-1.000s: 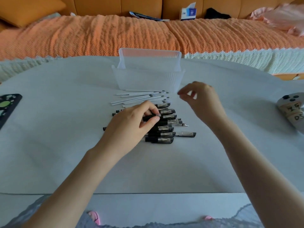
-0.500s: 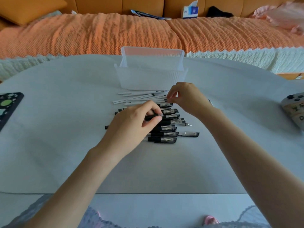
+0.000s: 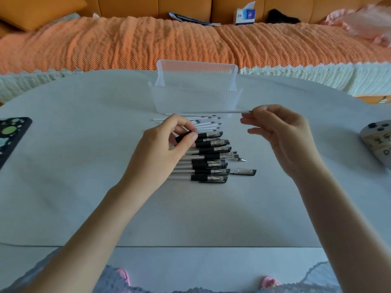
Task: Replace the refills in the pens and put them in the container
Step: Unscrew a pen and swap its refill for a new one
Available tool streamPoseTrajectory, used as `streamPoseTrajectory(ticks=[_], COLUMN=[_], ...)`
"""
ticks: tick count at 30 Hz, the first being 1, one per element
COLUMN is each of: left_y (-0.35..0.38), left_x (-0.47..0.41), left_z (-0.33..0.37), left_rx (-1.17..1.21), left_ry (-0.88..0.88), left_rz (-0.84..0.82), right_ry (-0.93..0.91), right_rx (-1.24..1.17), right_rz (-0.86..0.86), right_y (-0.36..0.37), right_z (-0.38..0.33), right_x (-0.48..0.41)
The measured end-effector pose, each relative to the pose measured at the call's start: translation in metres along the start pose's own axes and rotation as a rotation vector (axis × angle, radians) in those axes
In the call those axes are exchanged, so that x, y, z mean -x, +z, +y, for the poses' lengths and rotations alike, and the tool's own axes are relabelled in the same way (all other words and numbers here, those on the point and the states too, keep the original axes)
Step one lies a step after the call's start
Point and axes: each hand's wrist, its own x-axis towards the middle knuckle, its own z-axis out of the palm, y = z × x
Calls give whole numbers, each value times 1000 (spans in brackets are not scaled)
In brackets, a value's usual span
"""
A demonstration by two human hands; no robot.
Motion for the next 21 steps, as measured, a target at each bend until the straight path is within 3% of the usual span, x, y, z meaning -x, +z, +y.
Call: streamPoseTrajectory(ticks=[6, 21], left_y=[-1, -2], left_x=[-1, -3], left_z=[1, 1], left_rx=[119, 254], left_ry=[-61, -76], left_rz=[36, 16], right_ry=[101, 83], right_rx=[-205, -242], right_rz=[2, 70], right_y=[-5, -4], right_z=[-4, 0], right_x=[13, 11])
